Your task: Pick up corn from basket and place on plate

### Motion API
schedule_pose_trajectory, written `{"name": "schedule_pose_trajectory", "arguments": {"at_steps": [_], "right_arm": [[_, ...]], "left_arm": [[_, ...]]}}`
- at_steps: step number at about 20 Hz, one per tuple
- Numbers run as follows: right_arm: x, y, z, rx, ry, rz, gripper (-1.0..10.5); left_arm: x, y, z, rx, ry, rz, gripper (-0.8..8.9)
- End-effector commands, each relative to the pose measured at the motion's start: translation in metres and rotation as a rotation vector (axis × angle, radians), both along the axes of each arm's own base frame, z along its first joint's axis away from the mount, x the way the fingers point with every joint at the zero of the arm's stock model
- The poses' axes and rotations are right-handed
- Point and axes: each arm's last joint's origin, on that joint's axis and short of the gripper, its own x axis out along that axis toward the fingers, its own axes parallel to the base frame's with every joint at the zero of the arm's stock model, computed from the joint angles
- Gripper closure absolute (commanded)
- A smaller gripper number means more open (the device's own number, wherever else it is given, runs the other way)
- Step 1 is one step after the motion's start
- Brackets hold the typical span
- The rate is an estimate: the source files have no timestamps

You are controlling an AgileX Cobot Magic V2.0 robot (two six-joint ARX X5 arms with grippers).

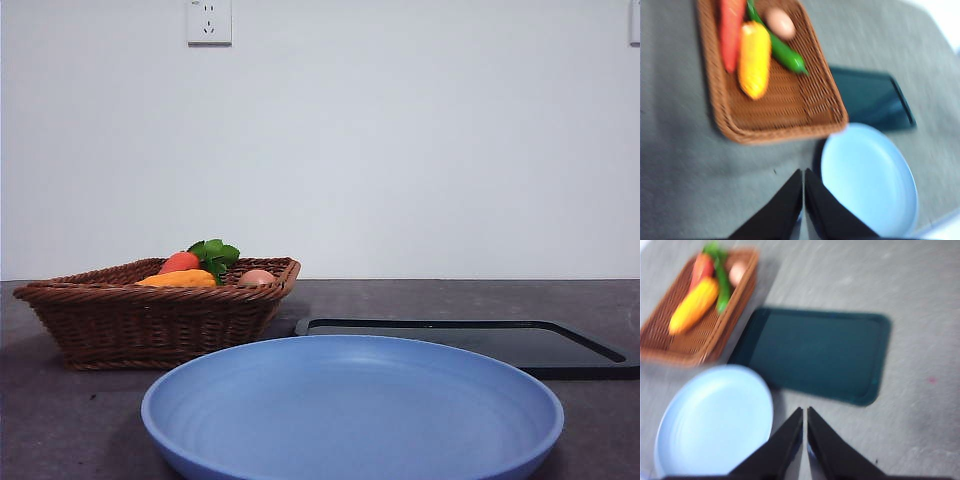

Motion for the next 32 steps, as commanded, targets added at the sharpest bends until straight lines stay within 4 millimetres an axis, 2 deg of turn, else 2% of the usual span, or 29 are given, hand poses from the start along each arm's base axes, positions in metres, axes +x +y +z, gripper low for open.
{"name": "schedule_pose_trajectory", "arguments": {"at_steps": [1, 5, 11, 13, 14, 16, 17, 22, 25, 32], "right_arm": [[0.006, 0.005, 0.004, -0.053, 0.019, 0.093, 9.4], [0.013, 0.018, -0.002, -0.083, 0.084, 0.201, 9.4], [0.016, 0.024, -0.004, -0.100, 0.101, 0.237, 9.4], [0.016, 0.024, -0.004, -0.093, 0.103, 0.240, 9.3], [0.015, 0.025, -0.004, -0.090, 0.104, 0.242, 8.9], [0.015, 0.025, -0.004, -0.079, 0.113, 0.230, 7.1], [0.016, 0.025, -0.004, -0.070, 0.120, 0.222, 6.4], [0.016, 0.025, -0.004, -0.041, 0.134, 0.231, 6.1], [0.023, 0.029, -0.008, -0.019, 0.189, 0.240, 6.1], [0.066, 0.052, -0.041, -0.049, 0.399, 0.297, 6.1]], "left_arm": [[0.003, -0.004, 0.003, 0.028, 0.002, -0.068, 8.06], [0.004, -0.012, 0.001, 0.039, 0.023, -0.156, 8.06], [0.004, -0.014, 0.003, 0.040, 0.005, -0.175, 7.91], [0.005, -0.014, 0.003, 0.038, -0.001, -0.173, 6.78], [0.005, -0.014, 0.004, 0.037, -0.007, -0.173, 5.73], [0.005, -0.014, 0.005, 0.033, -0.015, -0.169, 4.31], [0.005, -0.014, 0.005, 0.032, -0.015, -0.168, 4.07], [0.006, -0.014, 0.007, 0.031, -0.029, -0.168, 4.07], [0.007, -0.014, 0.008, 0.016, -0.037, -0.156, 4.07], [0.009, -0.015, 0.011, 0.012, -0.065, -0.154, 4.07]]}}
